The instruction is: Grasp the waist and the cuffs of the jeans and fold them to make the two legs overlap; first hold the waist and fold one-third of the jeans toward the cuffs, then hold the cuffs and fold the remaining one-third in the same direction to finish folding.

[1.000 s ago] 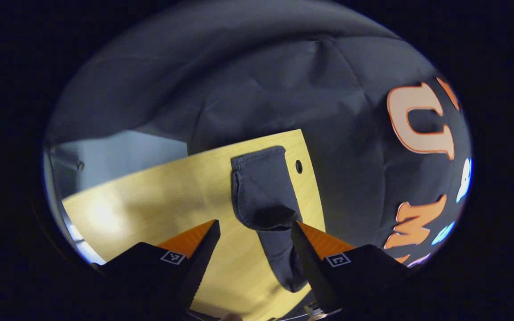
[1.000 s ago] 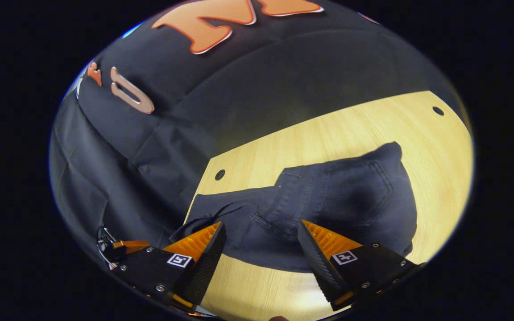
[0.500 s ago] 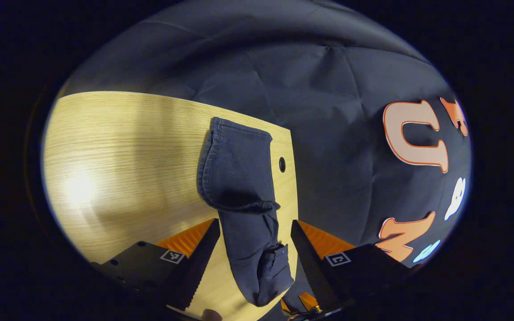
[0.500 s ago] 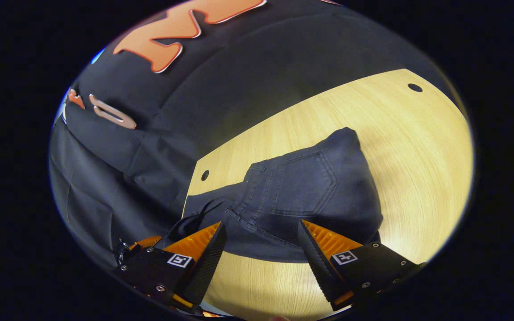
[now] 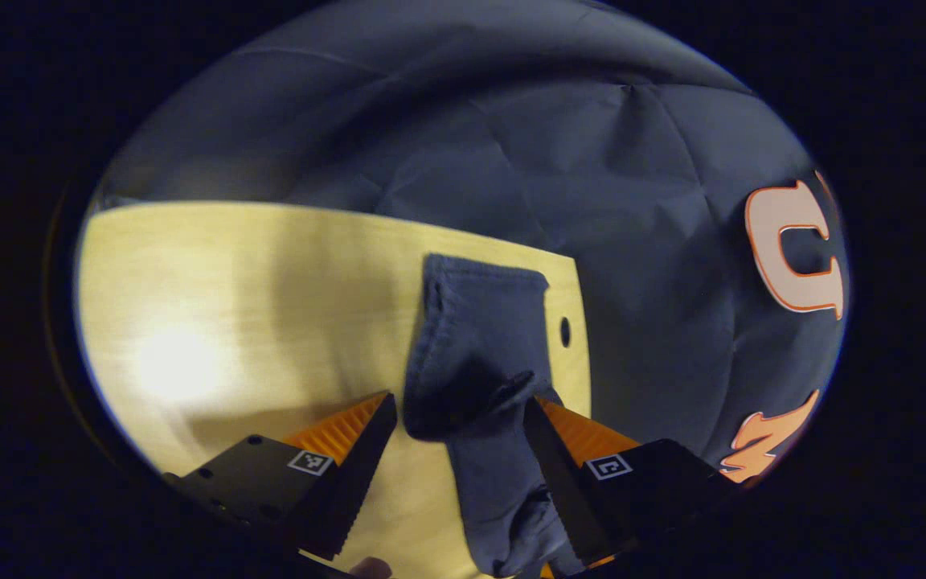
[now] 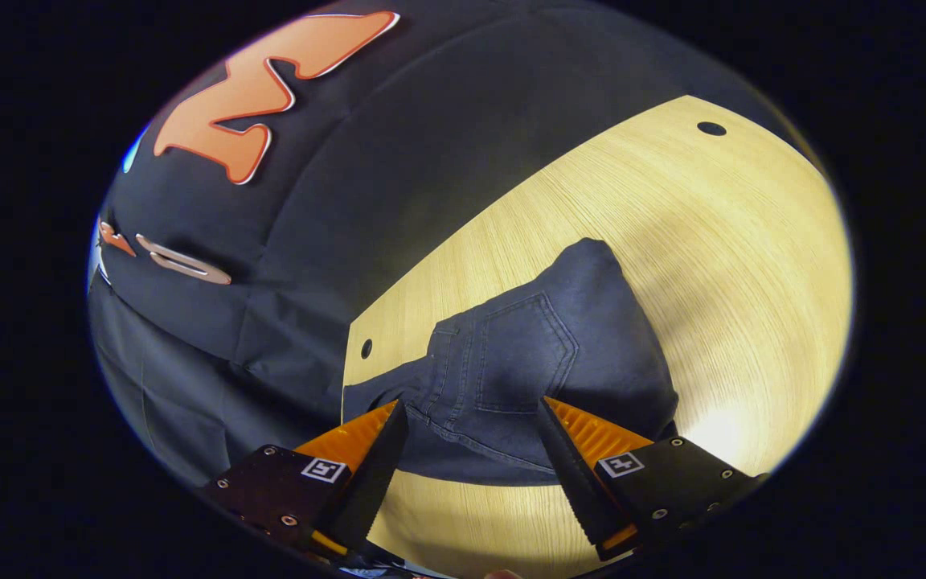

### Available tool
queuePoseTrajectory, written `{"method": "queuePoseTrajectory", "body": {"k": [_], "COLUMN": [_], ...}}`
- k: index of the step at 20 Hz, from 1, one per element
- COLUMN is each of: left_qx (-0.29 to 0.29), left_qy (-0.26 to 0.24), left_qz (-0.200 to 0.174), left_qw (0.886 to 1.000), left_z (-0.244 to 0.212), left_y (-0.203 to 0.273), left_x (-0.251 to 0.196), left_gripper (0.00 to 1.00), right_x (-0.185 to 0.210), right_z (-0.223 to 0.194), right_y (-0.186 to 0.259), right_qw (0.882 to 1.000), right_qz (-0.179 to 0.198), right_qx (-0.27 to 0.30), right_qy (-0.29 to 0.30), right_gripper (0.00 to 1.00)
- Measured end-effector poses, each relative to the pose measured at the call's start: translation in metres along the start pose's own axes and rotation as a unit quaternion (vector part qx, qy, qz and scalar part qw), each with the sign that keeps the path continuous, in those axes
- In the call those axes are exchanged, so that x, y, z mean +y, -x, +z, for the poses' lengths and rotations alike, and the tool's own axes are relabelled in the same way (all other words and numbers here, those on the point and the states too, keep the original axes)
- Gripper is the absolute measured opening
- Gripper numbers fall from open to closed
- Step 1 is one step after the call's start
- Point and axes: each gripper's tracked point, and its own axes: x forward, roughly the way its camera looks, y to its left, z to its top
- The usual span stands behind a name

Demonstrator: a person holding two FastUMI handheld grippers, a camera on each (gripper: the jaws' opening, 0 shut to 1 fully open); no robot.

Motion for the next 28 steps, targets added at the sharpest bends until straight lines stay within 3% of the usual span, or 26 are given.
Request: {"method": "queuePoseTrajectory", "body": {"k": [4, 7, 8, 12, 16, 17, 18, 19, 21, 22, 28], "left_qx": [-0.014, 0.024, 0.036, 0.067, 0.07, 0.068, 0.087, 0.069, 0.138, 0.135, 0.085], "left_qy": [0.008, 0.038, 0.028, -0.106, -0.222, -0.235, -0.234, -0.199, -0.15, -0.156, -0.205], "left_qz": [-0.013, -0.041, -0.05, -0.074, -0.104, -0.095, -0.067, -0.069, -0.075, -0.075, -0.167], "left_qw": [1.0, 0.998, 0.998, 0.989, 0.967, 0.965, 0.966, 0.975, 0.976, 0.976, 0.961], "left_z": [0.054, 0.066, 0.064, 0.046, 0.02, 0.016, 0.006, 0.012, -0.011, -0.003, 0.014], "left_y": [-0.016, -0.048, -0.054, -0.081, -0.097, -0.098, -0.111, -0.114, -0.103, -0.09, 0.006], "left_x": [-0.003, -0.026, -0.031, -0.057, -0.086, -0.085, -0.073, -0.081, -0.089, -0.09, -0.17], "left_gripper": [0.96, 0.98, 0.95, 0.86, 0.77, 0.77, 0.59, 0.42, 0.06, 0.04, 0.01], "right_x": [0.0, 0.007, 0.008, 0.006, 0.011, 0.013, 0.012, 0.012, 0.014, 0.015, 0.014], "right_z": [-0.006, -0.012, -0.015, -0.023, -0.019, -0.018, -0.016, -0.016, -0.015, -0.016, -0.008], "right_y": [-0.009, -0.018, -0.02, -0.022, -0.014, -0.011, -0.01, -0.007, -0.002, 0.002, 0.019], "right_qw": [1.0, 1.0, 1.0, 0.999, 0.999, 0.999, 0.999, 0.999, 0.999, 0.999, 0.999], "right_qz": [-0.008, -0.005, -0.006, -0.02, -0.018, -0.017, -0.017, -0.019, -0.019, -0.017, 0.0], "right_qx": [0.008, 0.017, 0.02, 0.027, 0.012, 0.008, 0.005, 0.002, -0.004, -0.005, -0.025], "right_qy": [-0.012, -0.021, -0.023, -0.018, -0.036, -0.041, -0.042, -0.041, -0.038, -0.038, -0.04], "right_gripper": [0.98, 0.98, 0.98, 0.98, 0.98, 0.98, 0.98, 0.98, 0.98, 0.98, 0.98]}}
